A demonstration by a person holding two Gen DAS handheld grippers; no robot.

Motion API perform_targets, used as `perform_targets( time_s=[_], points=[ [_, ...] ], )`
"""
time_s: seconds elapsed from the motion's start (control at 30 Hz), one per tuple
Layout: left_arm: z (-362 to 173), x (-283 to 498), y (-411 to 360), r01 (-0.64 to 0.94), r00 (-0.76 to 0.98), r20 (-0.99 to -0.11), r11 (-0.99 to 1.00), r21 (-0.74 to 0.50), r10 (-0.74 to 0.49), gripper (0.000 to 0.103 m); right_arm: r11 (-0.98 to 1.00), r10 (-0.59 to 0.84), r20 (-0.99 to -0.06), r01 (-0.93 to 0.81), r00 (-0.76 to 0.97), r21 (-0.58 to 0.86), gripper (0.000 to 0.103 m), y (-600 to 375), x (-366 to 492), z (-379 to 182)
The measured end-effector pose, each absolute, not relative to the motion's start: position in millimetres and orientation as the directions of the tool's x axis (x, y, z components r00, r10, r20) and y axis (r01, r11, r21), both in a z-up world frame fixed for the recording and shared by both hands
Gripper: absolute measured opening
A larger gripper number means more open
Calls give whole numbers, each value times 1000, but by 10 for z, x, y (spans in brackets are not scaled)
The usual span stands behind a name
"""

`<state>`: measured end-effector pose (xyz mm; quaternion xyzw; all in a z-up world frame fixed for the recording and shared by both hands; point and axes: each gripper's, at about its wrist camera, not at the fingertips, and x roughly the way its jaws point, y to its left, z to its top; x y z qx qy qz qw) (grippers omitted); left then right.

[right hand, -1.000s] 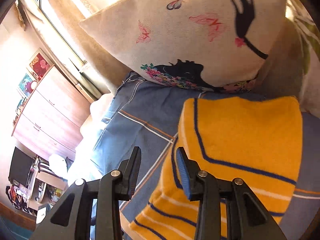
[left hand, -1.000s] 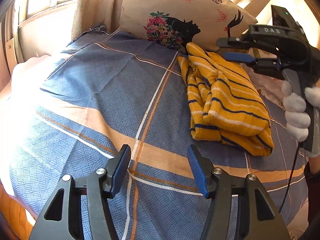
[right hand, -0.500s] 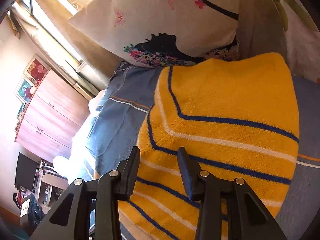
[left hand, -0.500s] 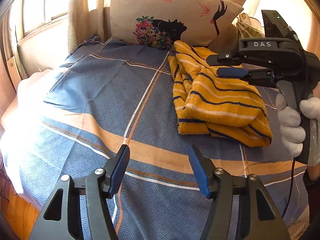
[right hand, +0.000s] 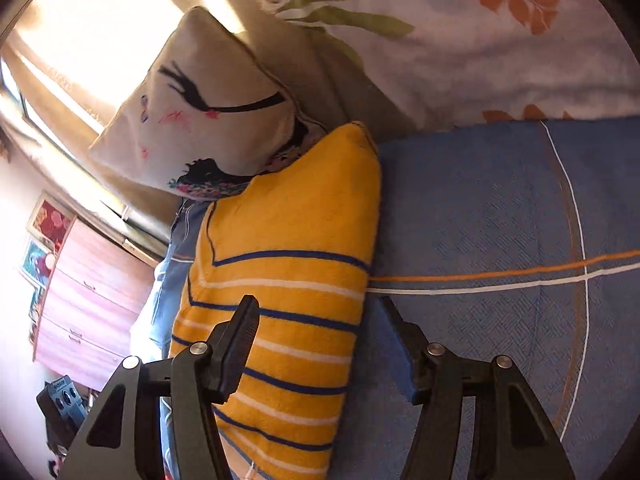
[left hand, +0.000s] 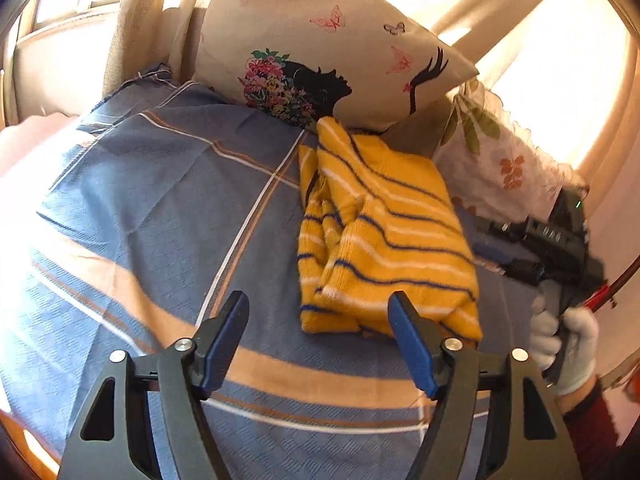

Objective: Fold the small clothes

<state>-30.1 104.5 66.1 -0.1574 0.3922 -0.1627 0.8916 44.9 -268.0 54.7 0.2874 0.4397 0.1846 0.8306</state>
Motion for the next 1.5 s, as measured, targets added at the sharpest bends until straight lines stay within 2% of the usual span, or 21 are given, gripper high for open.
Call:
perform_targets(
  time_s=[0.13,0.33,0.5,0.57,0.63,0.67,0.7,0.73,0.77,0.83,0.87,1.1,1.3,1.43,1.5],
  points=[
    [738,145,1029,221,609,-593,831,-511,-527,81,687,628,-579,-21,520,726,69,-2719,609,306],
    [495,860,809,235,500,-623,786,-571,-602,83,630,681,-537,-24,498,777,72,-2573,795,112],
    [137,1238,586,245,374,-688,781,-574,-622,84,601,716,-495,-74,493,796,77,-2406,955,83],
    [114,1276,556,268,372,-649,746,-609,-664,92,593,719,-480,-84,502,801,79,-2356,1008,77],
    [85,1311,522,257,337,-627,710,-656,-702,93,596,721,-477,-98,503,797,80,-2302,1047,88],
    [86,1305,495,255,333,-626,706,-661,-705,93,602,716,-481,-98,505,792,76,-2274,1057,91],
    [90,1299,461,258,321,-619,695,-671,-717,79,600,717,-482,-94,504,795,70,-2262,1061,90],
    [96,1291,423,250,310,-630,700,-668,-712,67,588,724,-474,-89,501,804,58,-2255,1063,93],
    [130,1266,405,251,325,-639,715,-653,-698,65,579,728,-468,-83,501,811,50,-2261,1060,115],
    [233,1208,364,263,335,-626,708,-656,-705,57,550,746,-440,-90,500,830,40,-2314,1036,207],
    [297,1180,337,268,337,-613,696,-666,-715,57,545,748,-431,-97,504,833,39,-2331,1017,276],
    [642,1016,-150,341,307,-577,654,-676,-757,57,599,700,-417,-159,580,785,39,-2692,708,805],
    [467,1006,-732,362,254,-641,685,-632,-725,57,686,591,-498,-71,635,724,40,-3106,442,718],
    [278,1016,-904,317,270,-727,772,-552,-631,57,737,517,-612,52,598,674,54,-3376,448,372],
    [288,964,-866,304,271,-718,765,-568,-641,57,707,525,-589,71,614,704,57,-3520,349,315]
  ],
)
